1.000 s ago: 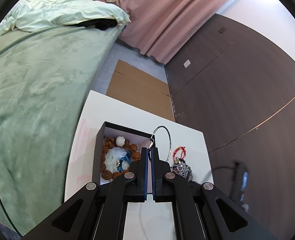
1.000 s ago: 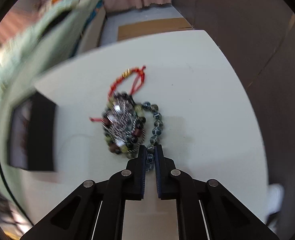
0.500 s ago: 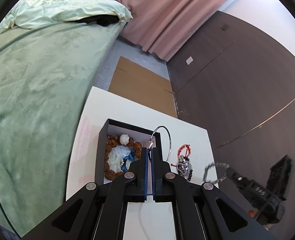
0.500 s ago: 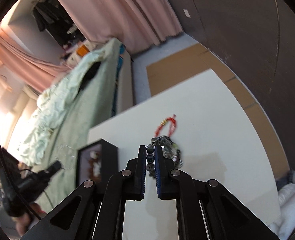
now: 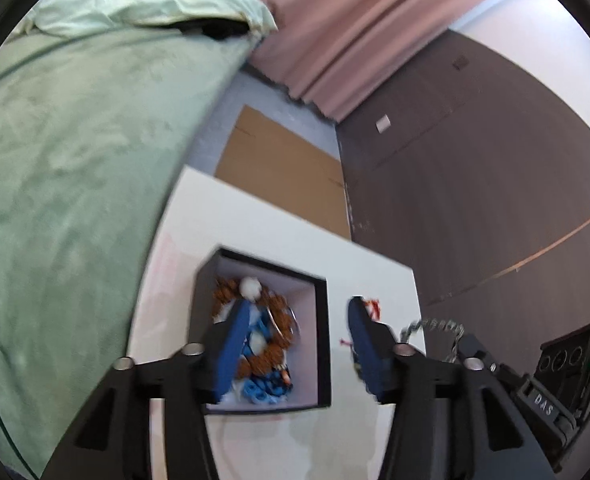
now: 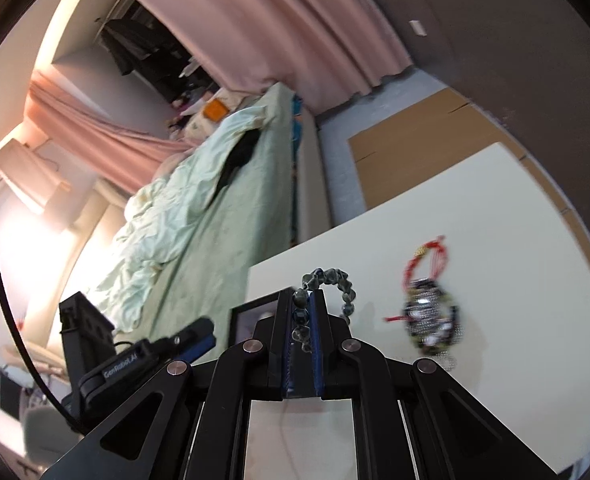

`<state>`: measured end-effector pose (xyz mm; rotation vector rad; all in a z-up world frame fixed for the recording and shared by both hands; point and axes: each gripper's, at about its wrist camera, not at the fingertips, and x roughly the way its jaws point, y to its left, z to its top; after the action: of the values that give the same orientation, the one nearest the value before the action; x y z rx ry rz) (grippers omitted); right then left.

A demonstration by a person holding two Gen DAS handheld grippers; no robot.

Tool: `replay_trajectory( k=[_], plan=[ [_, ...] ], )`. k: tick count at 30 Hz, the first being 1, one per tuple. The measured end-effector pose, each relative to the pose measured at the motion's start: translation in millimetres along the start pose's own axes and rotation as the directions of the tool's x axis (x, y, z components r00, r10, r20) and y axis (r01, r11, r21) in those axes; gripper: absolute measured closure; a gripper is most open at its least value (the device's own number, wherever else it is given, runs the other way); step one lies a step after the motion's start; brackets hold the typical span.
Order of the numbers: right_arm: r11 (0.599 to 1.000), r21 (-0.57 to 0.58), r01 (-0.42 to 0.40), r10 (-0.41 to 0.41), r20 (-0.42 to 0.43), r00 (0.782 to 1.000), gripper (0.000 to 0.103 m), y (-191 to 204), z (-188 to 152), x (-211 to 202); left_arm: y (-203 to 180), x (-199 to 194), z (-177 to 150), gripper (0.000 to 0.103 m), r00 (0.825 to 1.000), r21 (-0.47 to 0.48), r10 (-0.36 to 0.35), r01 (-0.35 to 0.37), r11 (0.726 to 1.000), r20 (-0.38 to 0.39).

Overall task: Organize jewelry
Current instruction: 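Drop the pendant into the black box with the left gripper while the right gripper grasps the green beaded strand, then lower the green beaded strand into the box and open the right gripper, then move the left gripper to the silver skull pendant and close on it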

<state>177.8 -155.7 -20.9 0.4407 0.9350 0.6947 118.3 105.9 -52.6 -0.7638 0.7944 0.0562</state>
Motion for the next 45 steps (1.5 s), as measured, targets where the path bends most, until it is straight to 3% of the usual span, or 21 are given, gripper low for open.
replay_trajectory(
  k=[7,11,14,16,26,33,35,37,40,45],
  plan=[
    [0.993,-0.027,-0.116,0.115,-0.028,0.993,0.094,25,-5,27,9,-18,13,0.047,0.999,-0.023,0.007,-0.006,1.0,0.048],
    [0.978,-0.032,-0.206,0.206,-0.02,0.978,0.093,41,-9,48,13,-22,17,0.047,0.998,-0.033,0.013,-0.011,0.999,0.064],
    [0.982,-0.021,-0.189,0.187,-0.086,0.979,0.087,45,-10,69,16,-21,18,0.047,0.998,-0.036,0.023,-0.02,0.999,0.063],
    [0.986,0.011,-0.168,0.168,-0.103,0.98,0.061,37,-13,75,16,-18,18,0.047,0.998,-0.035,0.024,-0.022,0.999,0.056],
    [0.995,0.05,-0.084,0.087,-0.066,0.994,0.059,7,-15,46,4,-19,11,0.047,0.999,-0.019,0.006,-0.005,1.0,0.05],
    [0.996,0.065,-0.066,0.067,-0.009,0.998,0.058,-12,-15,8,-21,-18,-4,0.047,1.0,0.065,0.006,-0.007,0.998,0.023],
    [0.995,0.083,-0.059,0.058,0.016,0.998,0.051,-22,-12,-6,-27,-17,-9,0.047,1.0,0.083,0.003,-0.004,0.997,0.012],
    [0.993,0.117,-0.034,0.027,0.057,0.998,0.032,-36,-9,-23,-34,-14,-14,0.047,1.0,0.104,-0.001,0.001,0.995,-0.001],
    [0.99,0.144,-0.006,-0.006,0.081,0.997,0.032,-51,-6,-39,-48,-9,-24,0.047,1.0,0.148,-0.003,0.006,0.989,-0.02],
    [0.984,0.163,0.073,-0.081,0.045,0.996,0.032,-69,-6,-49,-69,4,-39,0.047,0.999,0.224,0.009,0.001,0.975,-0.043]
  ],
)
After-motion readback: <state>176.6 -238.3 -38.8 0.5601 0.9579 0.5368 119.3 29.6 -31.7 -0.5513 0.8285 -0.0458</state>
